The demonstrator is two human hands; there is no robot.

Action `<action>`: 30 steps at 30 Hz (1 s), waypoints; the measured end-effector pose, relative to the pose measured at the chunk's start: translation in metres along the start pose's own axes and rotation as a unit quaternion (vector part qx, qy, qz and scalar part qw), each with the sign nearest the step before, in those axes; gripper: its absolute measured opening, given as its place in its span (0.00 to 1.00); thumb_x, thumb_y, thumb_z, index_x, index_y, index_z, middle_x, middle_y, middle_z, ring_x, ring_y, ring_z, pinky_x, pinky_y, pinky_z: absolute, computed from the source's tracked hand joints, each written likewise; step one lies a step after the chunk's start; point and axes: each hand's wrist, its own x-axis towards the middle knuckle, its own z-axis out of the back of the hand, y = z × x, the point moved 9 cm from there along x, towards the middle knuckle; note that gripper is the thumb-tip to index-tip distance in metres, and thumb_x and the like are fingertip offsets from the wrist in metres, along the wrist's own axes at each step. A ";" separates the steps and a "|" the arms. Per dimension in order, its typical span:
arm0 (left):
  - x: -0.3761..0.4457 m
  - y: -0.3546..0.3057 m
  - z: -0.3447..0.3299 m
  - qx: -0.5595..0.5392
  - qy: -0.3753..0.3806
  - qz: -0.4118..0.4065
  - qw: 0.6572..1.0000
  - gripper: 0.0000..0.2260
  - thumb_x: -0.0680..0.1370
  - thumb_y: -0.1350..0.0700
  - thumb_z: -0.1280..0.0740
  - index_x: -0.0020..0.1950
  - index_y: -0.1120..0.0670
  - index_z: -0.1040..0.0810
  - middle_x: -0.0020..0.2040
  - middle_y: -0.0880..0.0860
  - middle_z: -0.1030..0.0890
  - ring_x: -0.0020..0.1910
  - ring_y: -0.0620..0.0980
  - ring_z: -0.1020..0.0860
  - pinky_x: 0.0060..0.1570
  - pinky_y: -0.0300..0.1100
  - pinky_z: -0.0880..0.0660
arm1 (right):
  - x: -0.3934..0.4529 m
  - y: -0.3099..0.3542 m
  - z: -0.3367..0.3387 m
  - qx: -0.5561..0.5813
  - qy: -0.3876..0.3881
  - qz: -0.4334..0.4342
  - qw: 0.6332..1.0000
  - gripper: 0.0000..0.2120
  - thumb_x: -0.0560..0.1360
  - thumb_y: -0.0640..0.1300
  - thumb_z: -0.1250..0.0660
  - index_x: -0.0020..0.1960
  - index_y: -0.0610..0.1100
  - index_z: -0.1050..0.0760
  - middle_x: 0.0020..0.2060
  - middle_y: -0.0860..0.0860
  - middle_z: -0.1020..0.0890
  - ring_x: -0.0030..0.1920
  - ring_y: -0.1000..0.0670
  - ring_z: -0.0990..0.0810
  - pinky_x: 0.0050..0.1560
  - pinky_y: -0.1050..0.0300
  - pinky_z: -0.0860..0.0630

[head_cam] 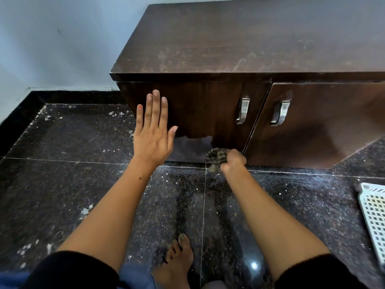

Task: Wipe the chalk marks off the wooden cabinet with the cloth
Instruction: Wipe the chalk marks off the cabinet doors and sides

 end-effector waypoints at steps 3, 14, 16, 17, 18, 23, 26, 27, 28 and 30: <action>0.000 0.001 0.000 0.003 -0.002 0.004 1.000 0.29 0.81 0.46 0.54 0.76 0.63 0.54 0.76 0.64 0.50 0.76 0.59 0.52 0.74 0.52 0.59 | 0.010 -0.005 0.005 -0.023 -0.011 -0.008 1.000 0.17 0.79 0.33 0.45 0.67 0.33 0.34 0.60 0.38 0.23 0.55 0.39 0.22 0.56 0.44 0.23; 0.001 -0.003 -0.003 -0.007 -0.013 0.012 1.000 0.30 0.82 0.47 0.52 0.76 0.65 0.54 0.76 0.66 0.50 0.76 0.60 0.52 0.74 0.52 0.60 | 0.017 -0.009 0.013 -0.020 0.011 -0.013 1.000 0.17 0.78 0.30 0.45 0.66 0.35 0.35 0.59 0.38 0.24 0.52 0.42 0.23 0.53 0.49 0.24; 0.001 -0.002 -0.002 -0.005 -0.019 0.012 1.000 0.29 0.82 0.47 0.52 0.76 0.64 0.54 0.76 0.66 0.50 0.76 0.60 0.52 0.74 0.52 0.60 | 0.019 -0.008 0.016 -0.021 0.005 -0.028 0.999 0.17 0.78 0.29 0.45 0.66 0.33 0.34 0.57 0.39 0.24 0.51 0.42 0.23 0.50 0.52 0.24; 0.002 -0.002 -0.002 -0.007 -0.021 0.012 1.000 0.29 0.82 0.47 0.53 0.76 0.64 0.54 0.76 0.66 0.50 0.76 0.60 0.52 0.74 0.52 0.60 | 0.020 -0.006 0.015 -0.015 0.000 -0.027 1.000 0.17 0.78 0.29 0.45 0.66 0.33 0.33 0.58 0.39 0.24 0.50 0.42 0.23 0.49 0.52 0.25; 0.001 -0.002 -0.003 -0.007 -0.022 0.011 1.000 0.29 0.82 0.47 0.53 0.76 0.64 0.55 0.76 0.65 0.50 0.76 0.60 0.52 0.74 0.52 0.60 | 0.020 -0.003 0.013 -0.007 -0.003 -0.020 1.000 0.17 0.78 0.30 0.45 0.66 0.33 0.33 0.59 0.39 0.24 0.49 0.43 0.23 0.49 0.52 0.24; 0.003 -0.004 -0.005 -0.006 -0.029 0.019 0.999 0.30 0.82 0.47 0.51 0.76 0.65 0.53 0.75 0.67 0.49 0.76 0.61 0.52 0.74 0.52 0.60 | 0.014 0.000 0.006 0.026 -0.010 0.035 0.999 0.24 0.78 0.32 0.46 0.73 0.44 0.38 0.61 0.43 0.24 0.45 0.46 0.24 0.52 0.54 0.24; 0.002 -0.006 -0.007 -0.005 -0.028 0.022 0.999 0.30 0.82 0.47 0.50 0.76 0.65 0.53 0.75 0.67 0.49 0.76 0.61 0.52 0.74 0.53 0.59 | 0.021 -0.009 0.010 0.004 -0.013 0.011 1.000 0.24 0.78 0.32 0.45 0.73 0.42 0.38 0.61 0.42 0.25 0.49 0.43 0.22 0.55 0.50 0.24; 0.002 -0.006 -0.007 -0.005 -0.028 0.021 0.999 0.30 0.82 0.47 0.51 0.76 0.65 0.54 0.75 0.67 0.49 0.76 0.61 0.52 0.74 0.53 0.59 | 0.023 -0.011 0.012 -0.010 -0.009 -0.004 1.000 0.22 0.78 0.32 0.45 0.72 0.40 0.37 0.61 0.41 0.25 0.52 0.42 0.22 0.57 0.49 0.24; 0.002 -0.005 -0.007 -0.006 -0.028 0.020 0.999 0.30 0.82 0.46 0.51 0.76 0.65 0.54 0.76 0.67 0.49 0.76 0.61 0.53 0.74 0.53 0.60 | 0.024 -0.012 0.013 -0.025 -0.004 -0.018 1.000 0.20 0.78 0.32 0.45 0.70 0.38 0.36 0.61 0.40 0.25 0.55 0.41 0.22 0.57 0.47 0.24; 0.001 -0.004 -0.006 -0.008 -0.031 0.021 0.999 0.30 0.82 0.46 0.52 0.76 0.65 0.54 0.76 0.67 0.50 0.76 0.60 0.53 0.74 0.53 0.60 | 0.023 -0.009 0.013 -0.051 0.011 -0.034 0.998 0.18 0.78 0.31 0.45 0.68 0.35 0.35 0.60 0.39 0.25 0.55 0.40 0.22 0.56 0.46 0.23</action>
